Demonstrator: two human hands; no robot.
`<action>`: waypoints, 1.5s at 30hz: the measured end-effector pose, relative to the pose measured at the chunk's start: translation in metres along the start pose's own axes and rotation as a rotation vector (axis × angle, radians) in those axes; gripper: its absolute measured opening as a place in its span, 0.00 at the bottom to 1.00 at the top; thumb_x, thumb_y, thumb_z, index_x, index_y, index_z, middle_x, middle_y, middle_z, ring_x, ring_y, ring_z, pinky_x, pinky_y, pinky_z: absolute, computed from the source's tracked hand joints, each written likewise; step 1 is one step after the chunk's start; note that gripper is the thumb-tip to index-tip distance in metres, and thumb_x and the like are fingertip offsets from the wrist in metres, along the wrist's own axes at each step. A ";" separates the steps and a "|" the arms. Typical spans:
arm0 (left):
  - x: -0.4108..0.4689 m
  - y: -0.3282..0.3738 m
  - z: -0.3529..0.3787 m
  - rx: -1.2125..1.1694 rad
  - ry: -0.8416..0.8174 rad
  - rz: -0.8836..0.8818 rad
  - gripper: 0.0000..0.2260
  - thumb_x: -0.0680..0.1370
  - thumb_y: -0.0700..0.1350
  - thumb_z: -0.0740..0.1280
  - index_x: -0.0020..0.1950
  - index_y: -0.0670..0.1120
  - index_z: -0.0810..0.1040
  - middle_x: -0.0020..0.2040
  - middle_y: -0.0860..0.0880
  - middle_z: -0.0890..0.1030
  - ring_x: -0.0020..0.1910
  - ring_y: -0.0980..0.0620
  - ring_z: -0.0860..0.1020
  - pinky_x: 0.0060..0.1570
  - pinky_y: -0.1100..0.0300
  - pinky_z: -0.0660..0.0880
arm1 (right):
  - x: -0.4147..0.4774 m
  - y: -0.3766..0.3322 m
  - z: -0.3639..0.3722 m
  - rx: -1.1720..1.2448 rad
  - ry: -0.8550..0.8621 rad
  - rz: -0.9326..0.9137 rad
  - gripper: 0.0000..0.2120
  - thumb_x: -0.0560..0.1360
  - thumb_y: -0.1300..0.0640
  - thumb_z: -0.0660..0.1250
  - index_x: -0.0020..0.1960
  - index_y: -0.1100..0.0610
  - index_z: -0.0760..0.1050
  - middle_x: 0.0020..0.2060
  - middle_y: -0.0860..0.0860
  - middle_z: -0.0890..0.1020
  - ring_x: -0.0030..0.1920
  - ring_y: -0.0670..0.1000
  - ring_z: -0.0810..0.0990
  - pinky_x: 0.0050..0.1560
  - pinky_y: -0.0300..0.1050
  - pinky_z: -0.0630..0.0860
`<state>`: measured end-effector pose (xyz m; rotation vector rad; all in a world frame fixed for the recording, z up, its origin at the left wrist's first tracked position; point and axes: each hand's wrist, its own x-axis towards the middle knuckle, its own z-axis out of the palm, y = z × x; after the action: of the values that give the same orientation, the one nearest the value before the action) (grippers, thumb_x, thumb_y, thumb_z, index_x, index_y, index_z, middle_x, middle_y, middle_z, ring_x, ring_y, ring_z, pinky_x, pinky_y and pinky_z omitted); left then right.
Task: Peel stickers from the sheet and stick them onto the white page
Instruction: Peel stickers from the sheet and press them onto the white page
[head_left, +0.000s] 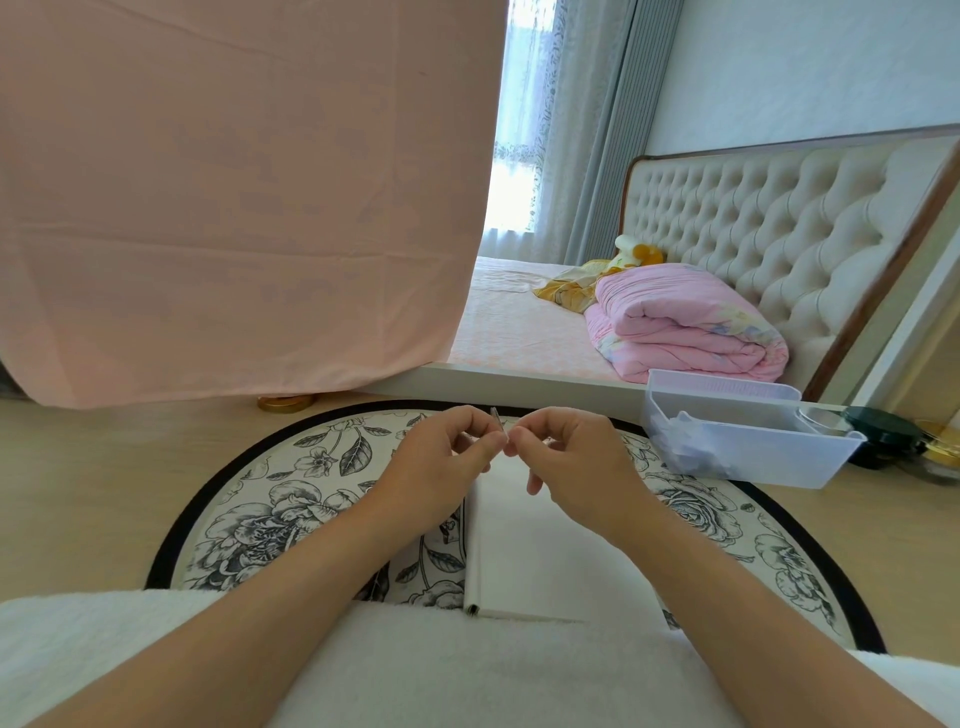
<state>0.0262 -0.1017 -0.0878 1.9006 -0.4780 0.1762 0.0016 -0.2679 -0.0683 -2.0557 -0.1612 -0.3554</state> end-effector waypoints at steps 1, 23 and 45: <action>0.000 -0.001 0.000 -0.010 -0.004 -0.004 0.05 0.80 0.48 0.68 0.44 0.52 0.81 0.33 0.60 0.79 0.31 0.64 0.74 0.39 0.61 0.71 | 0.000 0.001 0.000 0.013 -0.001 0.001 0.07 0.77 0.58 0.69 0.42 0.55 0.83 0.36 0.45 0.85 0.27 0.46 0.79 0.29 0.35 0.70; 0.007 0.027 0.016 0.099 -0.137 -0.006 0.04 0.74 0.45 0.64 0.39 0.50 0.74 0.40 0.41 0.80 0.40 0.42 0.78 0.41 0.51 0.74 | 0.004 0.016 -0.064 -0.221 0.134 -0.027 0.06 0.80 0.53 0.67 0.44 0.50 0.78 0.32 0.42 0.78 0.29 0.39 0.76 0.34 0.35 0.67; 0.040 0.043 0.068 -0.006 -0.157 -0.197 0.06 0.79 0.39 0.64 0.44 0.43 0.79 0.37 0.50 0.84 0.34 0.54 0.79 0.35 0.58 0.72 | 0.020 0.016 -0.119 -0.519 0.089 -0.131 0.06 0.73 0.50 0.75 0.49 0.44 0.82 0.45 0.37 0.79 0.43 0.39 0.75 0.48 0.38 0.73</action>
<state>0.0378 -0.1875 -0.0628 1.9511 -0.3924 -0.1045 0.0027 -0.3799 -0.0210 -2.5403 -0.1619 -0.6200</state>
